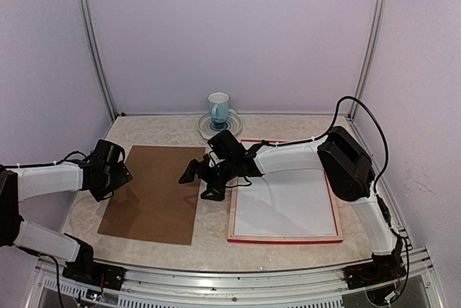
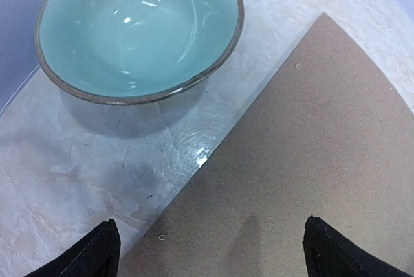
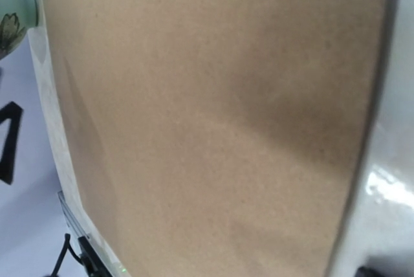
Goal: Put the photo into the frame
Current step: Turn over the backboard.
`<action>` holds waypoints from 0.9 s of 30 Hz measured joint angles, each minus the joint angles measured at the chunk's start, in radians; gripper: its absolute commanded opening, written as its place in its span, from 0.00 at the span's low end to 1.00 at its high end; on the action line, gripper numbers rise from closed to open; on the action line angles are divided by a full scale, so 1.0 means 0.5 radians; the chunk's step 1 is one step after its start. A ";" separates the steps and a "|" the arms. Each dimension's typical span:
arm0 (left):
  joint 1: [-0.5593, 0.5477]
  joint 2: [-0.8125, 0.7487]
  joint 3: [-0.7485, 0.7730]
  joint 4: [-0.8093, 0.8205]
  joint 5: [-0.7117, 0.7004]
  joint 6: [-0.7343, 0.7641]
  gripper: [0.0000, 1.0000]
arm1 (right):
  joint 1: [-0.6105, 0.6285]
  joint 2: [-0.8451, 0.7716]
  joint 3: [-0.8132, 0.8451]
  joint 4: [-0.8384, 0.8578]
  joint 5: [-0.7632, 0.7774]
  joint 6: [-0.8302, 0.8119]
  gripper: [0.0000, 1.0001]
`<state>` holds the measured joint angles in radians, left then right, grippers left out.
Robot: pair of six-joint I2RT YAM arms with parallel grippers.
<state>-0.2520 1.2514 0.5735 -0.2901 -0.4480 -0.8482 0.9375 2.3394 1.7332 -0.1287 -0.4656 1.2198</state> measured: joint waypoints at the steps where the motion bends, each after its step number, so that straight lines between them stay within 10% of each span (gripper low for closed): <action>1: 0.000 0.040 0.000 -0.004 -0.005 0.000 0.98 | 0.000 0.004 0.011 -0.011 0.003 -0.002 0.99; 27: 0.027 0.278 -0.092 0.208 0.188 0.025 0.97 | 0.014 0.156 0.404 -0.425 0.137 -0.042 0.99</action>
<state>-0.2386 1.3907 0.5278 -0.1864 -0.3542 -0.8356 0.9443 2.4176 1.9354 -0.3412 -0.3969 1.1988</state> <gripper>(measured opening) 0.972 0.991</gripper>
